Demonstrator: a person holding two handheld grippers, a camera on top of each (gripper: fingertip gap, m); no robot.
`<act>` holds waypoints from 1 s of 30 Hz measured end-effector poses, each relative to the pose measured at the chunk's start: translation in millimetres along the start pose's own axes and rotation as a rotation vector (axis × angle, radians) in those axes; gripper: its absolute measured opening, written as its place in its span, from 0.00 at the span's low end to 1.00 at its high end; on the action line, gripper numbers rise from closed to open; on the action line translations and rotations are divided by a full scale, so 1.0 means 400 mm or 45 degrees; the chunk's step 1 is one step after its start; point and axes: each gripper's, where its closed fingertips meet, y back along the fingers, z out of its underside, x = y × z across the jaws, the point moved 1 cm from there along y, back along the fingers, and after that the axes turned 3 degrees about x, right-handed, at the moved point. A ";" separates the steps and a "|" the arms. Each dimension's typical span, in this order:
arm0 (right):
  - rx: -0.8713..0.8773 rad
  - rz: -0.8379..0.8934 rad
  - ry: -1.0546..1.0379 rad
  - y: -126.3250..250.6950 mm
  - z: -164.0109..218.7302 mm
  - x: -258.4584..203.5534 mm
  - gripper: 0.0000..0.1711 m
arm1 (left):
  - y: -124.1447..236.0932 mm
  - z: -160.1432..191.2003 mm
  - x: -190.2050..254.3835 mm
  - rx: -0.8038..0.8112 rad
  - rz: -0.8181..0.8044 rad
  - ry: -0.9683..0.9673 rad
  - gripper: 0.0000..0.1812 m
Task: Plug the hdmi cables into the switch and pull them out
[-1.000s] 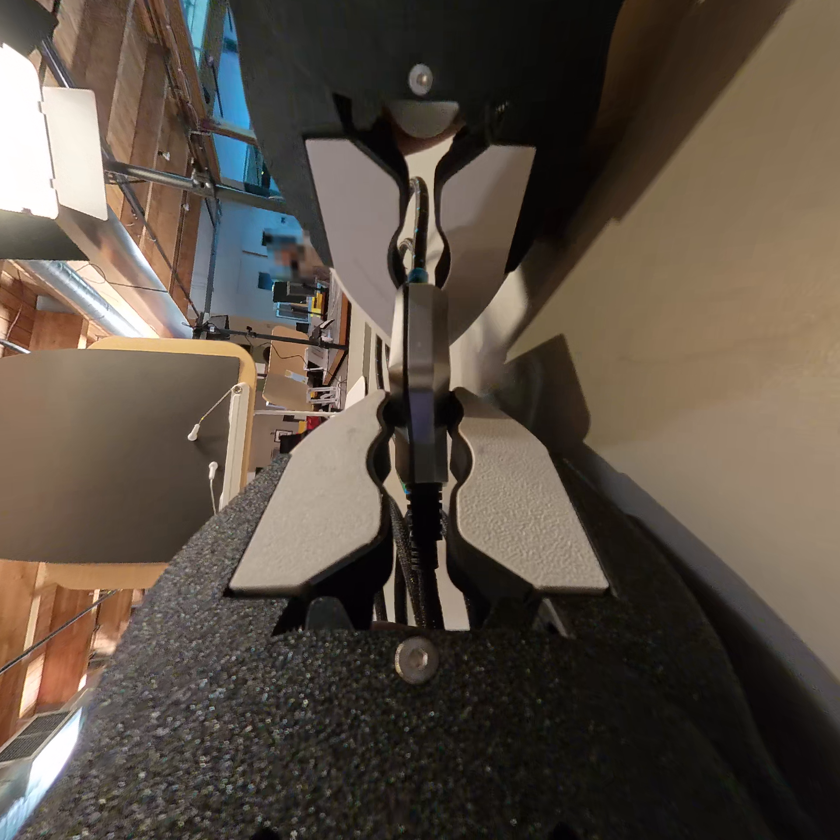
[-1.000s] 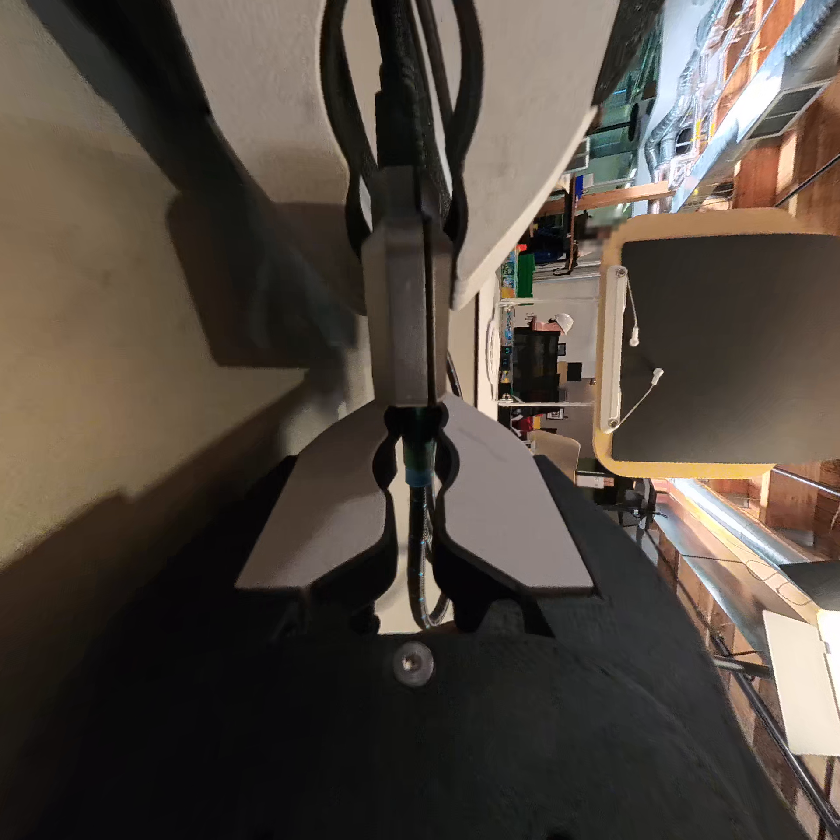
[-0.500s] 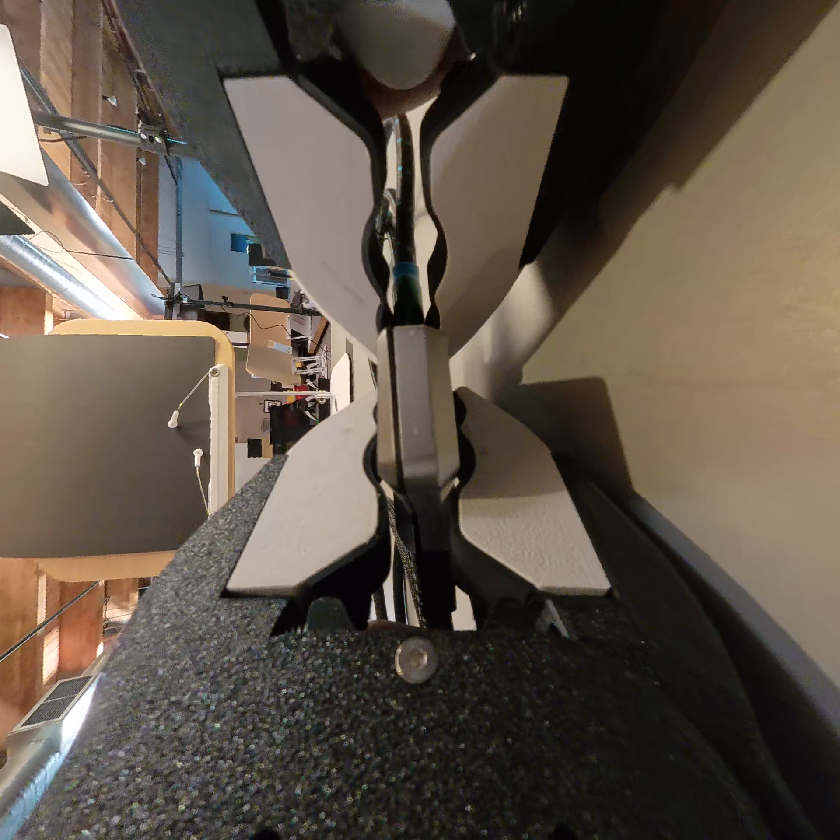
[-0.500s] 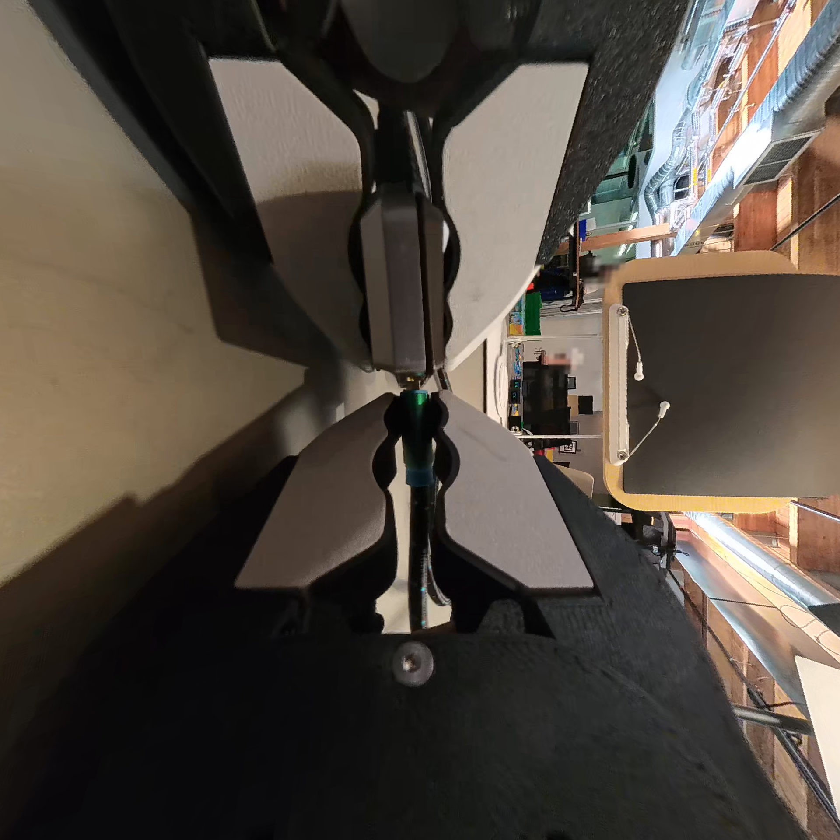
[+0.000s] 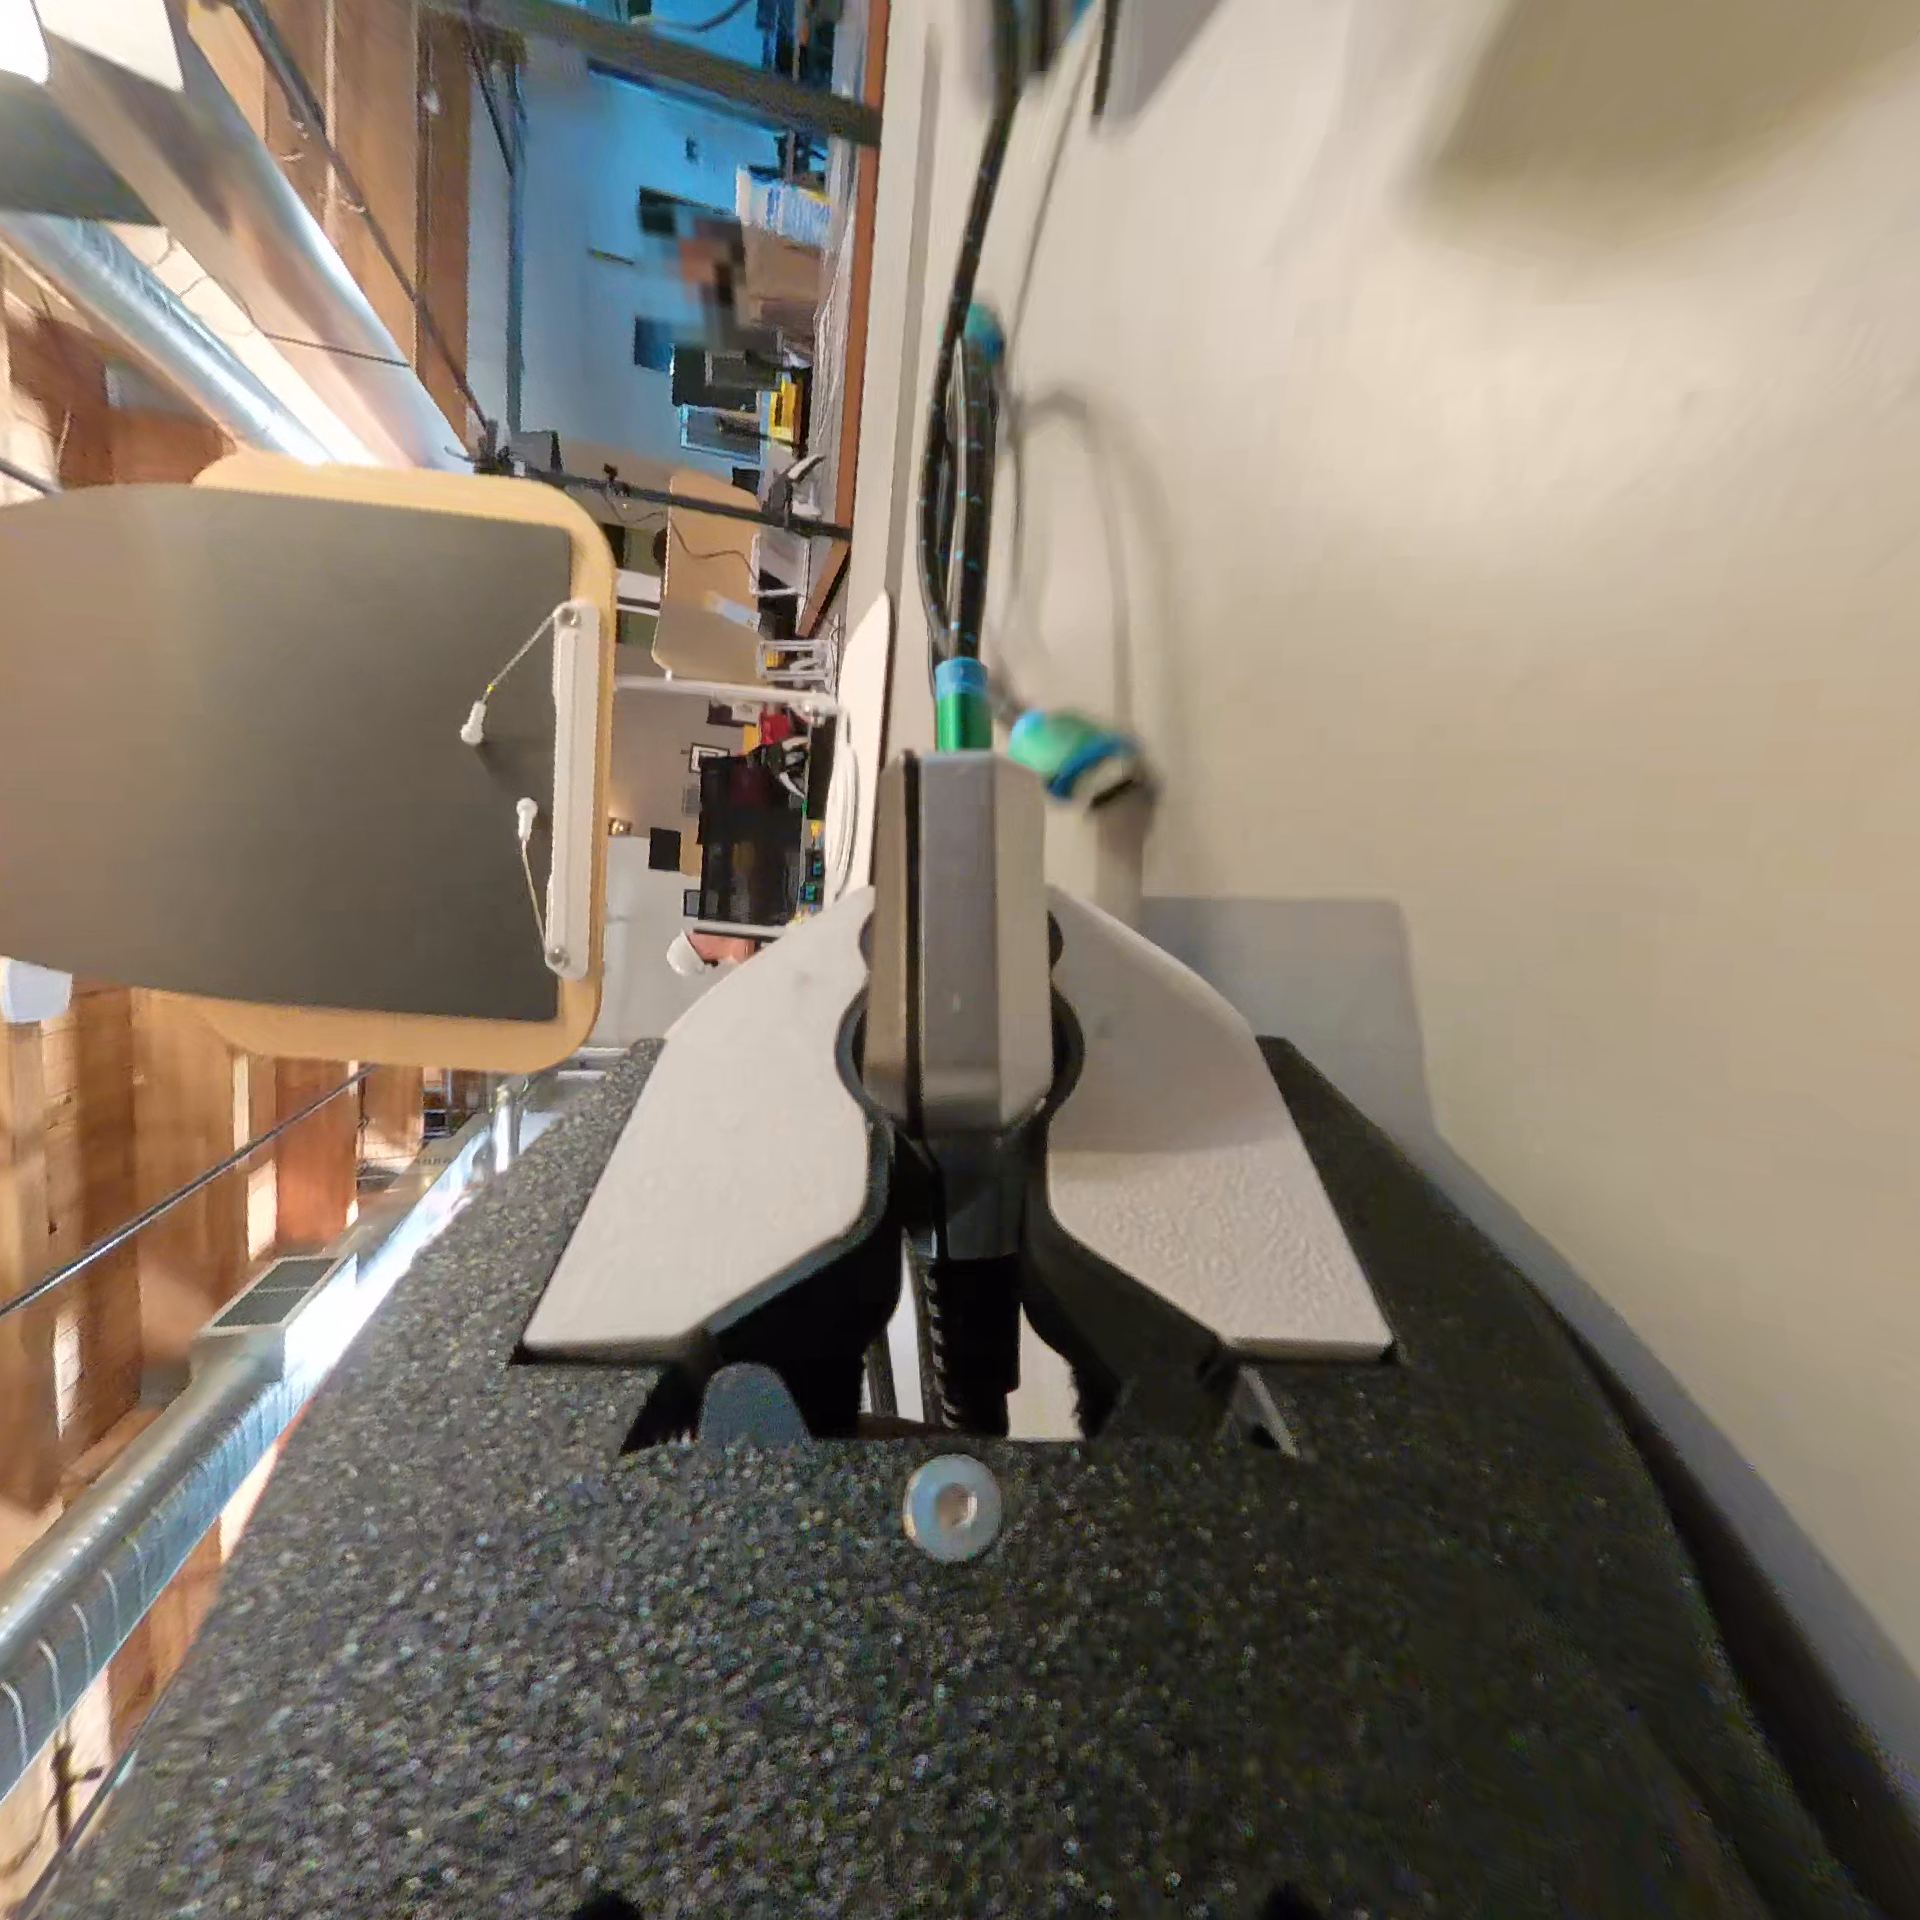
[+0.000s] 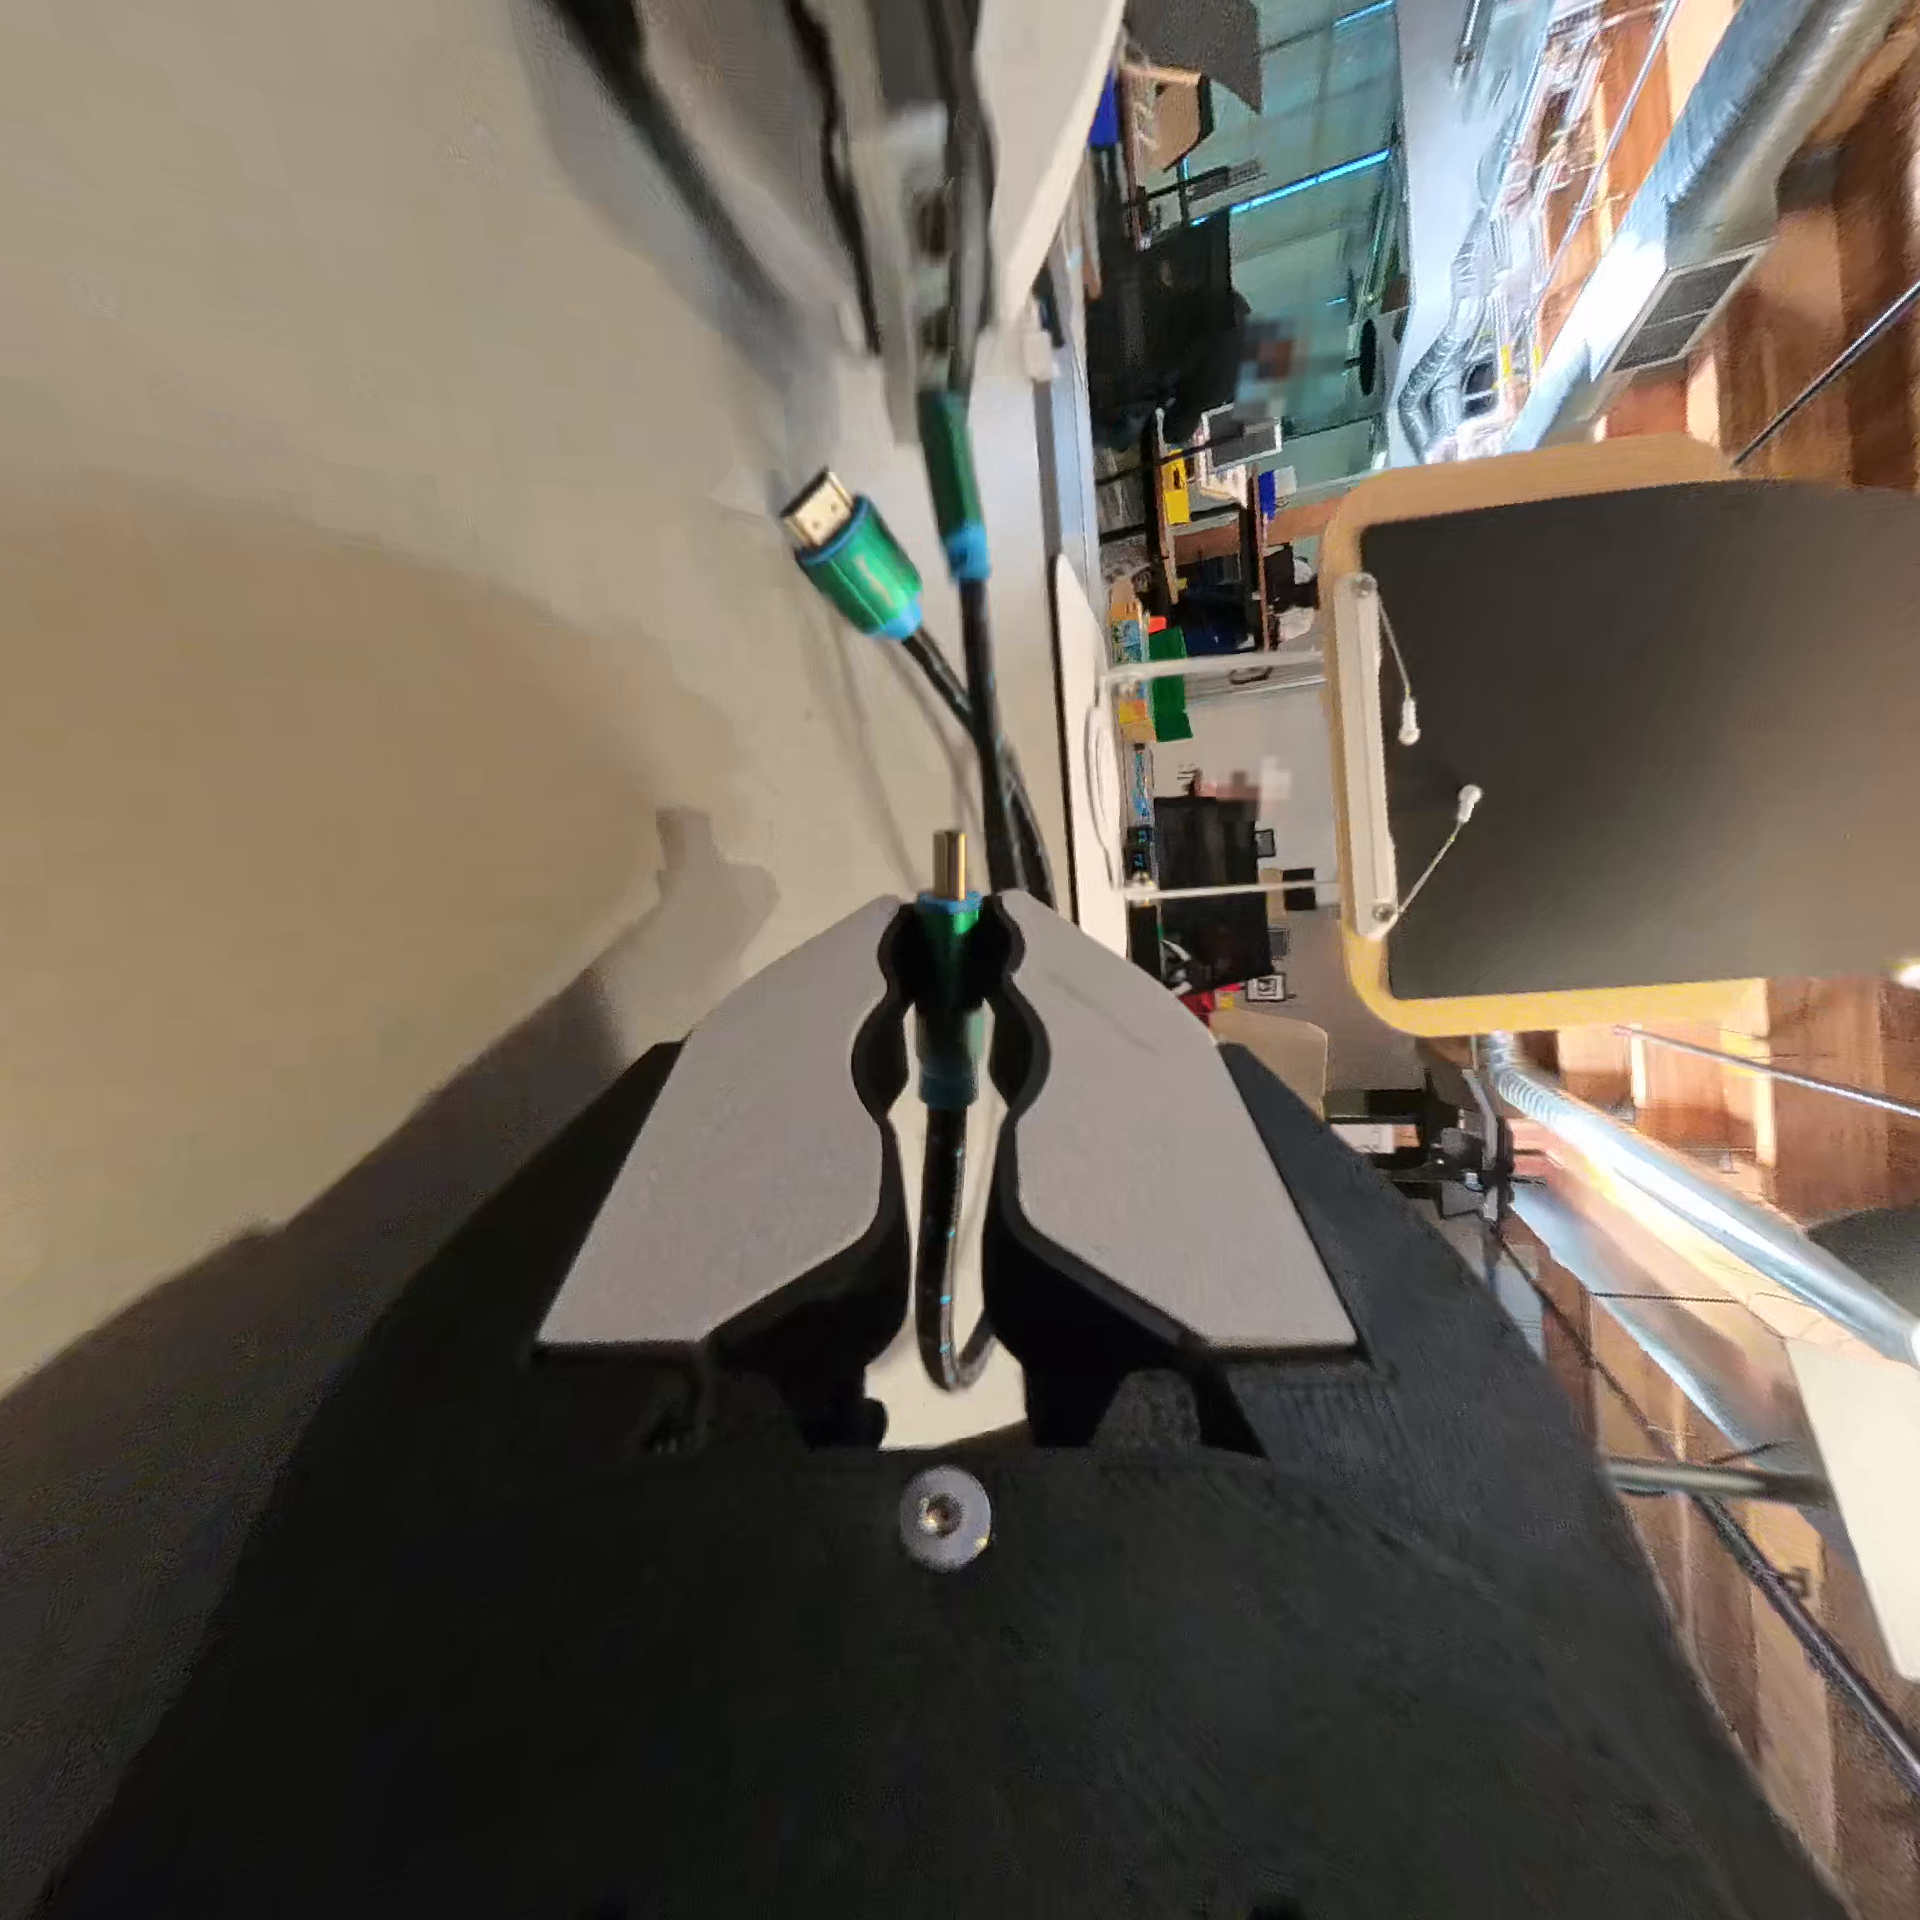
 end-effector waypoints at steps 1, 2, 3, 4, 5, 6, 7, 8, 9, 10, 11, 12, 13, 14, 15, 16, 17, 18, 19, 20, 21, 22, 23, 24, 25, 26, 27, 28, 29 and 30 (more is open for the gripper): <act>-0.006 -0.001 0.014 0.008 0.014 -0.007 0.07 | 0.001 0.010 -0.002 -0.007 -0.003 0.006 0.13; -0.011 -0.003 0.013 0.013 0.022 -0.011 0.07 | -0.001 0.011 -0.002 -0.011 -0.001 0.016 0.13; -0.013 0.002 0.004 0.015 0.024 -0.007 0.07 | -0.004 0.008 -0.003 -0.008 -0.001 0.012 0.13; -0.016 0.011 -0.007 0.014 0.024 0.001 0.07 | -0.005 0.003 -0.003 0.008 0.000 0.010 0.13; -0.024 0.017 -0.016 0.013 0.026 0.007 0.07 | -0.004 -0.002 -0.005 0.026 -0.003 0.017 0.13; -0.037 0.017 -0.023 0.010 0.031 0.010 0.07 | -0.002 -0.006 -0.010 0.046 -0.013 0.035 0.13; -0.055 0.012 -0.028 0.008 0.039 0.010 0.07 | 0.002 -0.010 -0.019 0.076 -0.027 0.068 0.13; -0.073 0.005 -0.032 0.006 0.048 0.008 0.07 | 0.008 -0.014 -0.035 0.106 -0.053 0.105 0.13; -0.085 0.000 -0.036 0.005 0.056 0.007 0.07 | 0.013 -0.015 -0.051 0.126 -0.079 0.155 0.13; -0.097 -0.001 -0.041 0.003 0.062 0.008 0.07 | 0.018 -0.016 -0.062 0.150 -0.085 0.211 0.13; -0.105 0.004 -0.046 0.003 0.065 0.012 0.07 | 0.022 -0.018 -0.069 0.181 -0.080 0.258 0.13; -0.112 0.016 -0.050 0.003 0.068 0.019 0.07 | 0.027 -0.021 -0.072 0.211 -0.068 0.287 0.13; -0.123 0.030 -0.056 0.002 0.072 0.027 0.07 | 0.032 -0.024 -0.074 0.239 -0.063 0.290 0.13; -0.138 0.046 -0.068 0.002 0.078 0.036 0.07 | 0.037 -0.029 -0.072 0.264 -0.051 0.282 0.13; -0.157 0.060 -0.088 0.002 0.086 0.045 0.07 | 0.043 -0.037 -0.068 0.299 -0.032 0.270 0.13; -0.177 0.073 -0.109 0.003 0.096 0.054 0.07 | 0.052 -0.049 -0.066 0.344 -0.021 0.258 0.13; -0.198 0.085 -0.124 0.003 0.108 0.062 0.07 | 0.061 -0.061 -0.065 0.385 -0.010 0.252 0.13; -0.213 0.098 -0.133 0.003 0.118 0.069 0.07 | 0.071 -0.074 -0.066 0.427 -0.001 0.253 0.13; -0.226 0.112 -0.143 0.004 0.128 0.076 0.07 | 0.078 -0.082 -0.071 0.452 -0.010 0.263 0.13; -0.238 0.125 -0.154 0.006 0.138 0.082 0.07 | 0.083 -0.086 -0.080 0.462 -0.027 0.283 0.13; -0.250 0.137 -0.160 0.009 0.146 0.087 0.07 | 0.088 -0.087 -0.091 0.466 -0.050 0.307 0.13; -0.260 0.150 -0.163 0.012 0.153 0.092 0.07 | 0.093 -0.084 -0.105 0.469 -0.083 0.335 0.13; -0.270 0.164 -0.163 0.016 0.159 0.098 0.07 | 0.097 -0.079 -0.123 0.470 -0.123 0.372 0.13; -0.280 0.178 -0.164 0.021 0.162 0.104 0.07 | 0.103 -0.070 -0.143 0.471 -0.167 0.418 0.13; -0.289 0.193 -0.167 0.027 0.163 0.112 0.07 | 0.108 -0.060 -0.164 0.469 -0.213 0.465 0.13; -0.297 0.210 -0.166 0.034 0.163 0.121 0.07 | 0.112 -0.047 -0.183 0.457 -0.259 0.507 0.13; -0.305 0.230 -0.159 0.043 0.160 0.133 0.07 | 0.114 -0.035 -0.197 0.441 -0.291 0.539 0.13; -0.313 0.254 -0.154 0.055 0.157 0.148 0.07 | 0.114 -0.022 -0.206 0.419 -0.306 0.562 0.13; -0.319 0.281 -0.154 0.068 0.152 0.166 0.07 | 0.114 -0.011 -0.211 0.396 -0.317 0.573 0.13; -0.322 0.311 -0.160 0.084 0.146 0.187 0.07 | 0.112 -0.002 -0.211 0.375 -0.322 0.573 0.13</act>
